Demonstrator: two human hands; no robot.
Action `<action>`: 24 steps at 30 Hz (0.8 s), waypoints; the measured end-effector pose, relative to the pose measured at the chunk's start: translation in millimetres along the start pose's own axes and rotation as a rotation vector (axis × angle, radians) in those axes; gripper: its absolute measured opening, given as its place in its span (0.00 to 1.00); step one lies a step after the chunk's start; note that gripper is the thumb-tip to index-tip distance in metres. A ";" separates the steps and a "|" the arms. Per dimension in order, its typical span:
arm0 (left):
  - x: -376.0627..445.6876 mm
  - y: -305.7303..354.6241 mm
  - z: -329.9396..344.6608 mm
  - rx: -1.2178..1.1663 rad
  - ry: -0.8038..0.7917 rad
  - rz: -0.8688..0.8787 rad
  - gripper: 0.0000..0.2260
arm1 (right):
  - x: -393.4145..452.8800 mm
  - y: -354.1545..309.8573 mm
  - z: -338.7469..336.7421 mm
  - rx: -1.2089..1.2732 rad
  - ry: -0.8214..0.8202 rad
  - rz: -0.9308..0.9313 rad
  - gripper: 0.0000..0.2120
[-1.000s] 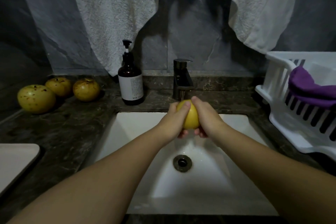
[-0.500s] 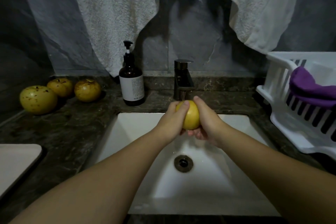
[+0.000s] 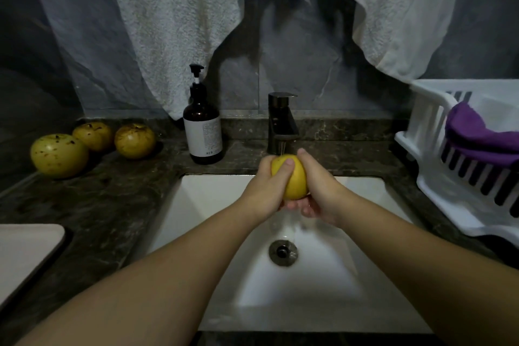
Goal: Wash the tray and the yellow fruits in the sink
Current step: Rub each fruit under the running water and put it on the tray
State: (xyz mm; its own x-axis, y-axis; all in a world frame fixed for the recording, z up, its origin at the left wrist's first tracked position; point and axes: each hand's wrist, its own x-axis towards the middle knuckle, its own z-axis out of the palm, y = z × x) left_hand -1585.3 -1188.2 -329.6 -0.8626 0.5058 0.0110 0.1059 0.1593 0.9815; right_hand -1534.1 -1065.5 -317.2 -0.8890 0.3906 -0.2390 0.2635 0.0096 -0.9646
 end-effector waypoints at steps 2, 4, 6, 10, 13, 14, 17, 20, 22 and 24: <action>-2.8 3.7 0.7 -0.115 -0.049 -0.067 0.20 | -0.9 -2.5 0.1 -0.097 0.060 -0.145 0.21; -3.1 5.9 -0.3 -0.151 -0.043 -0.067 0.20 | -1.7 -2.3 0.3 -0.089 0.073 -0.172 0.19; 0.2 3.5 -2.1 -0.042 -0.012 0.022 0.18 | -1.4 -1.2 -0.4 0.014 0.005 -0.039 0.24; -3.2 5.0 0.7 -0.142 -0.076 -0.049 0.21 | -2.1 -2.0 -0.3 -0.094 0.080 -0.206 0.18; -1.9 5.5 1.1 -0.072 -0.039 -0.011 0.25 | -1.7 -1.3 -1.0 -0.053 0.037 -0.140 0.23; -0.4 4.1 0.6 -0.021 -0.013 0.019 0.26 | -1.1 -0.2 -1.9 -0.015 0.011 -0.049 0.27; -2.7 3.5 0.2 -0.082 -0.054 -0.065 0.25 | -0.6 2.1 -1.5 -0.120 0.054 -0.160 0.21; 0.1 2.3 -1.1 -0.062 -0.028 -0.065 0.22 | -2.4 0.1 1.6 -0.133 0.043 -0.196 0.17; 3.9 -1.2 -1.5 0.012 0.019 0.014 0.19 | -1.4 0.9 1.8 -0.074 -0.006 -0.065 0.24; 1.7 0.4 0.2 -0.051 -0.015 -0.036 0.18 | -2.9 0.1 2.6 -0.172 0.053 -0.153 0.24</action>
State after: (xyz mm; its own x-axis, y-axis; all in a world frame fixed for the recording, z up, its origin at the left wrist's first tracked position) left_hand -1586.7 -1187.1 -329.2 -0.8577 0.5134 -0.0273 0.0492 0.1347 0.9897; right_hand -1532.5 -1069.0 -316.9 -0.9036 0.4206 -0.0809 0.1914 0.2275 -0.9548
